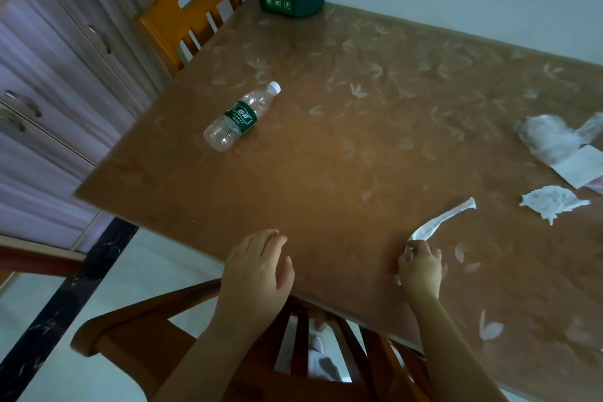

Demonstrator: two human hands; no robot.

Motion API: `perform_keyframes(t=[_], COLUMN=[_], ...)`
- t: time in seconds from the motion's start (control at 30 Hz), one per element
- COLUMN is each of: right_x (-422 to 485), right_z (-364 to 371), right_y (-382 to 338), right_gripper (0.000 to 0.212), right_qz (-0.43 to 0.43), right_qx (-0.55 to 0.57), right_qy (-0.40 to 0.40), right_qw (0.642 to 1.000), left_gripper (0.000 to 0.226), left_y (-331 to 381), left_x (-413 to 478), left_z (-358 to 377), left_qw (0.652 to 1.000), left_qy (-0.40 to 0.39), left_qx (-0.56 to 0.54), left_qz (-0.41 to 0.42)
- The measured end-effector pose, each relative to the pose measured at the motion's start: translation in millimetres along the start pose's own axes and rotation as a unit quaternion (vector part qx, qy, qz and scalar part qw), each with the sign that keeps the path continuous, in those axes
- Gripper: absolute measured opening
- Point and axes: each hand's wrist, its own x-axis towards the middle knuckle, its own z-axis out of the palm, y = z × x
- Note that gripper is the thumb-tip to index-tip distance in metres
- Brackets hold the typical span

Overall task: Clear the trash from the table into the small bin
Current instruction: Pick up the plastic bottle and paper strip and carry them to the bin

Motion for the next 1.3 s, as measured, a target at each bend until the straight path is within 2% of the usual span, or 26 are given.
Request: perform_keyframes(t=[0.13,0.23,0.43,0.57,0.73,0.87,1.1,1.3], right_x=[-15,-29,-68,-120,-212,-270,-304,-269], right_z=[2,5,0,15,70,128,197,231], right_y=[1,-5,-68,-137,-224,-286,-348,-396], right_gripper=[0.013,0.012,0.012,0.015,0.016,0.017,0.017,0.021], right_qz=[-0.025,-0.051,-0.163,-0.233,-0.291,-0.359,-0.405,-0.384], right_qx=[0.015,0.001,0.004,0.019,0.077,0.098,0.083,0.121], right_qy=[-0.012,-0.043,-0.027,0.008,0.042,0.021,-0.034,0.004], right_qw=[1.0,0.998,0.986,0.972,0.953,0.928,0.91,0.915], left_gripper=[0.028,0.028,0.027,0.026,0.025,0.028,0.026,0.025], left_y=[-9,-20,-66,-128,-226,-293,-367,-412], left_x=[-12,-21,-42,-54,-87,-115,-113,-52], left_z=[-11,-23,-60,-101,-162,-192,-211,-214], left_qw=[1.0,0.999,0.996,0.992,0.987,0.983,0.98,0.989], left_qy=[0.012,0.028,0.077,0.114,0.153,0.164,0.158,0.12], left_qx=[-0.012,-0.016,-0.046,-0.057,-0.047,-0.044,-0.053,-0.033], left_qz=[0.001,0.006,-0.001,-0.013,-0.021,-0.067,-0.104,-0.078])
